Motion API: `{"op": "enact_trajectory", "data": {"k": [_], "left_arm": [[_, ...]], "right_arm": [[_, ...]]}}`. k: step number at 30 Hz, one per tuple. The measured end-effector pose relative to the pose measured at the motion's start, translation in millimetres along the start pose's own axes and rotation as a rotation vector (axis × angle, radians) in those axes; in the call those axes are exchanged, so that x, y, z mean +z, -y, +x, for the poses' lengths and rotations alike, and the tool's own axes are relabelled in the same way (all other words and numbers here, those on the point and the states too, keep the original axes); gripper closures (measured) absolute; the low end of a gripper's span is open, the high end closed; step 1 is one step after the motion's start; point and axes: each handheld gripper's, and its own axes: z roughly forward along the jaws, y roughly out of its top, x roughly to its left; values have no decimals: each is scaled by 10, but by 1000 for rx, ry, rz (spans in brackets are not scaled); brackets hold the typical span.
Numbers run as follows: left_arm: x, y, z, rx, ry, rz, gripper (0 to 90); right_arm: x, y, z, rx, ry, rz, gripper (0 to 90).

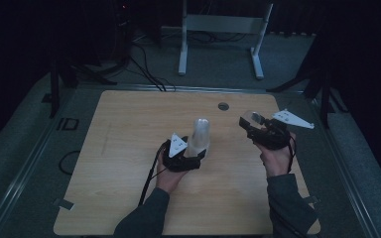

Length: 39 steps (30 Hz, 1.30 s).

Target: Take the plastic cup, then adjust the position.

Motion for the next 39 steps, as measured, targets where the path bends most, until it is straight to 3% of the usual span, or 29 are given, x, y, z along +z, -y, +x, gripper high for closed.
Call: {"op": "enact_trajectory", "data": {"k": [19, 39], "left_arm": [[-115, -25, 5, -17, 23, -20, 195], [-243, -45, -61, 11, 49, -44, 234]], "right_arm": [[-7, 188, -91, 23, 21, 31, 406], [-2, 360, -112, 48, 23, 54, 407]]}}
